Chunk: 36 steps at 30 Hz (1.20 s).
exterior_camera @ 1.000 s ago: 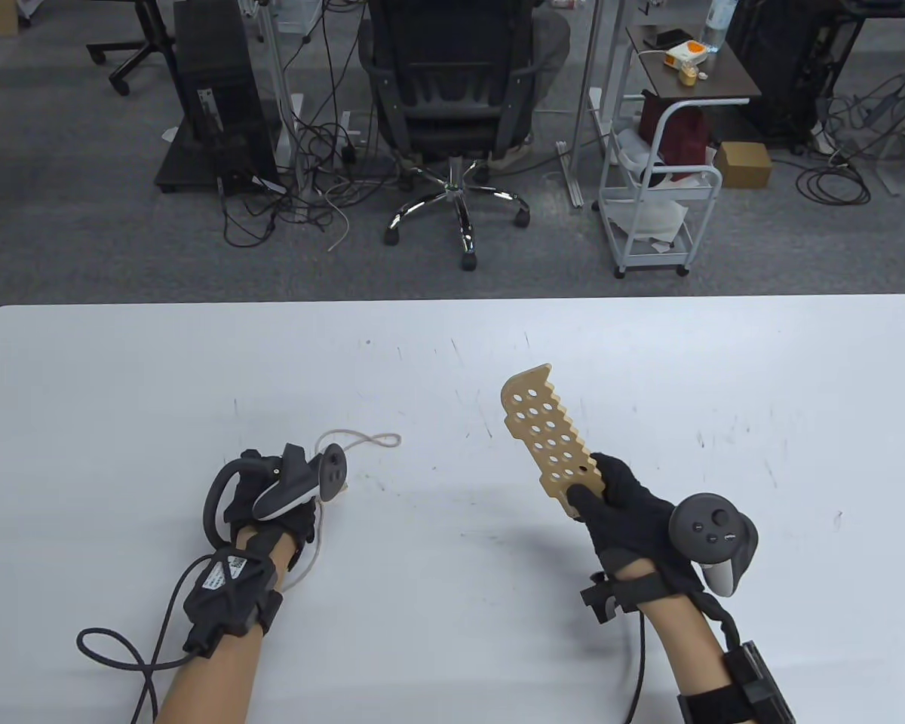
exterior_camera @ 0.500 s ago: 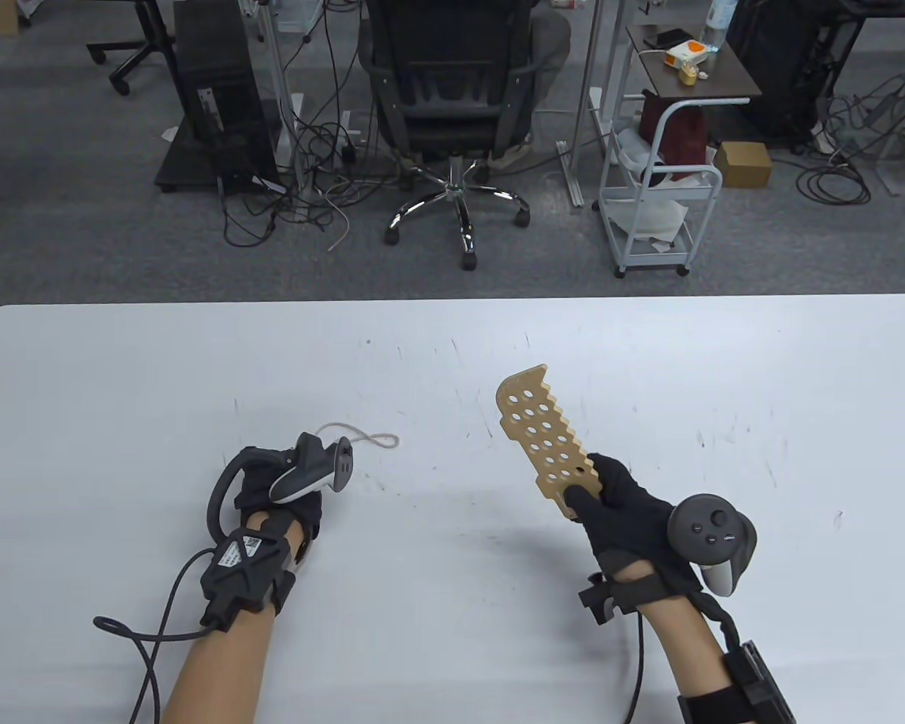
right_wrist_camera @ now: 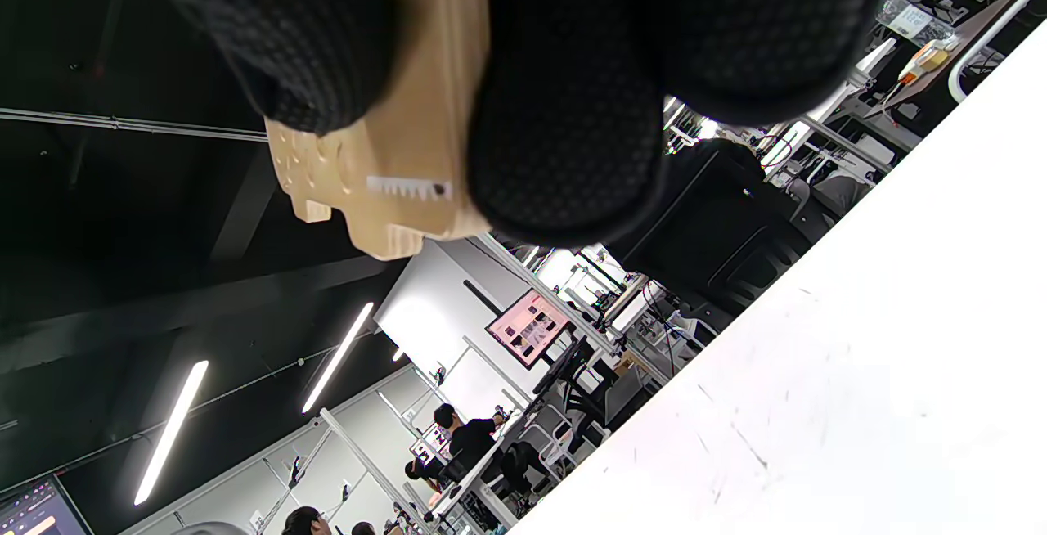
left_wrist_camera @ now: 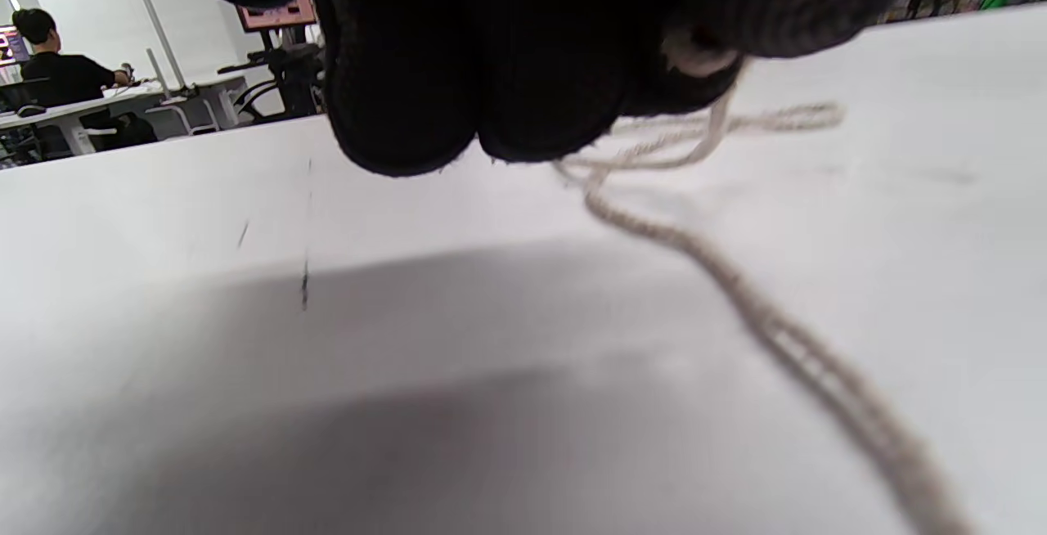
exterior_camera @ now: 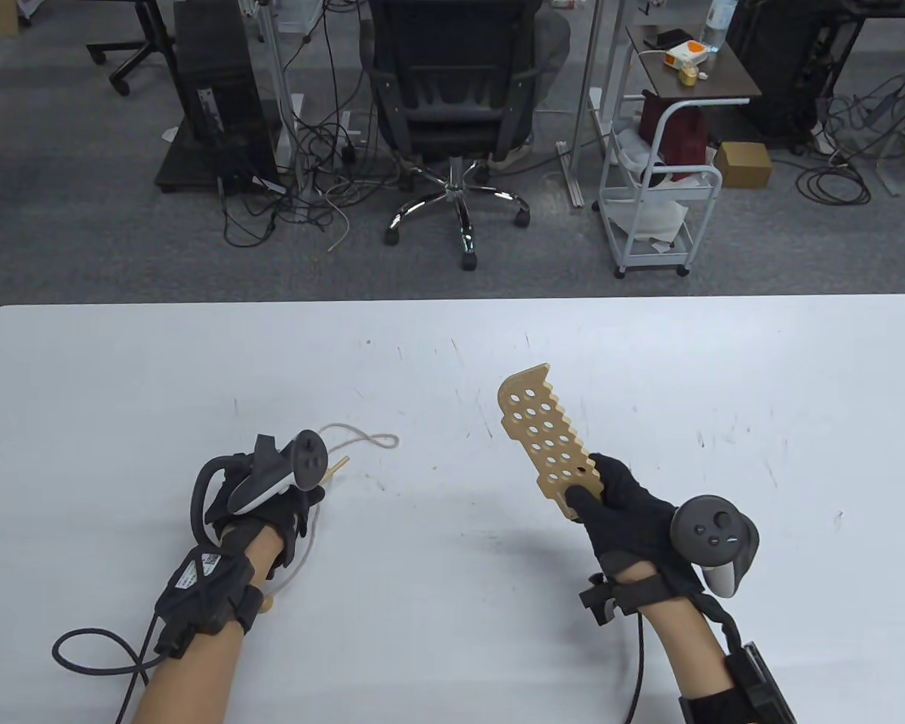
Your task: Thread rope through all holes on crocodile lacing toy
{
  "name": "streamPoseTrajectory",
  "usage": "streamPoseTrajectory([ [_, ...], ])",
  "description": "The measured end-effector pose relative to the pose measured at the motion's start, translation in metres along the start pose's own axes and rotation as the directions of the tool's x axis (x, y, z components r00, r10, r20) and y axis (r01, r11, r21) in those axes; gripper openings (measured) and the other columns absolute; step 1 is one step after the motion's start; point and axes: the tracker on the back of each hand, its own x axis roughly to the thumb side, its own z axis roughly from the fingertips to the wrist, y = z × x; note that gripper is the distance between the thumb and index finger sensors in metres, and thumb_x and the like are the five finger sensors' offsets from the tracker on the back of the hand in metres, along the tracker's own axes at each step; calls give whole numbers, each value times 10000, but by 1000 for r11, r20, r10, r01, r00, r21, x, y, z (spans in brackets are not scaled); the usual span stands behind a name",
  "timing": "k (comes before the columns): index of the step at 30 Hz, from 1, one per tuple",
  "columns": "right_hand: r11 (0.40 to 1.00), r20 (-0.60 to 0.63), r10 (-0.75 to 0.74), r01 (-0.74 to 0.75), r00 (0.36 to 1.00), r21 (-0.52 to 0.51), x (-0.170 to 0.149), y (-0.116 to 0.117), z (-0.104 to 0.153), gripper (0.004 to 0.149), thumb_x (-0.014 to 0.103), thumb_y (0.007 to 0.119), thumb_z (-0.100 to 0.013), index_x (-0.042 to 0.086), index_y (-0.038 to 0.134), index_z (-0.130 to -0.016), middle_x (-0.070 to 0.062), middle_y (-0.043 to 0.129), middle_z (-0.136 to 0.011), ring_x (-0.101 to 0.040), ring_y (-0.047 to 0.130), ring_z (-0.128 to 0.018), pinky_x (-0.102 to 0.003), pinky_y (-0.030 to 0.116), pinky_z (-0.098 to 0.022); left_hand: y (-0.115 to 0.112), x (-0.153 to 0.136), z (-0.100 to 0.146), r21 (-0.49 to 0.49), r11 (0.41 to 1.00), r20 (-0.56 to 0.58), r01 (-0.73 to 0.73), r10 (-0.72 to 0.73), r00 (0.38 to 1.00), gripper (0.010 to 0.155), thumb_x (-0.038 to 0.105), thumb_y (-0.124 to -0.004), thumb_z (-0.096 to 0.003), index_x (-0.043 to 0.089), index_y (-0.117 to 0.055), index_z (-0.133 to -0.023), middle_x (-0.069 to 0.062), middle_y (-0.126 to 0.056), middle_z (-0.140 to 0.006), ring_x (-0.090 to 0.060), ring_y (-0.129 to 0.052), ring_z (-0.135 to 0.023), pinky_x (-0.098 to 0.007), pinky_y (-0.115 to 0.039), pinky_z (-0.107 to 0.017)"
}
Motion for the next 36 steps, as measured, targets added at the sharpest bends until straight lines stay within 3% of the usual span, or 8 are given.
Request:
streamPoseTrajectory([
  [3, 1000, -1, 1, -1, 1000, -2, 0, 0, 0, 504, 362, 840, -469, 165, 672, -902, -58, 924, -712, -224, 1025, -448, -443, 828, -373, 13, 0, 14, 77, 995, 32, -70, 68, 997, 486, 548, -751, -323, 294, -942, -692, 62, -1008, -646, -242, -988, -671, -553, -615, -738],
  [11, 1000, 0, 23, -23, 1000, 10, 0, 0, 1, 504, 363, 839, -470, 165, 673, -902, -57, 930, -707, -224, 1025, -449, -443, 828, -376, 34, 4, 47, 161, 955, 84, -251, 240, 967, 457, 460, -736, -382, 302, -857, -793, 47, -921, -777, -266, -908, -777, -569, -565, -760],
  [17, 999, -2, 46, -46, 999, 24, 0, 2, 1, 503, 361, 839, -470, 165, 674, -903, -57, 934, -702, -226, 1024, -449, -445, 827, -377, 40, 17, 65, 215, 905, 149, -367, 341, 928, 460, 465, -734, -402, 305, -818, -825, 50, -887, -808, -265, -888, -800, -568, -559, -766],
  [22, 996, 3, 81, -81, 997, 41, 1, 4, 0, 499, 362, 838, -473, 165, 678, -903, -60, 933, -701, -226, 1023, -447, -448, 825, -378, 45, 24, 81, 287, 826, 222, -485, 435, 873, 464, 495, -736, -405, 306, -820, -820, 54, -888, -803, -259, -893, -796, -567, -567, -764],
  [30, 991, 16, 120, -120, 993, 66, 3, 9, 0, 498, 368, 840, -474, 171, 687, -905, -58, 935, -693, -226, 1018, -440, -453, 820, -382, 37, 22, 96, 369, 709, 336, -601, 501, 798, 460, 511, -739, -400, 304, -842, -797, 56, -904, -783, -259, -903, -786, -571, -573, -759],
  [36, 982, 41, 165, -168, 985, 87, 6, 14, 2, 499, 373, 840, -472, 172, 693, -904, -55, 941, -682, -224, 1015, -436, -454, 816, -388, 21, 21, 92, 284, 682, 433, -674, 536, 725, 456, 507, -743, -409, 287, -848, -795, 34, -902, -784, -281, -891, -785, -586, -558, -755],
])
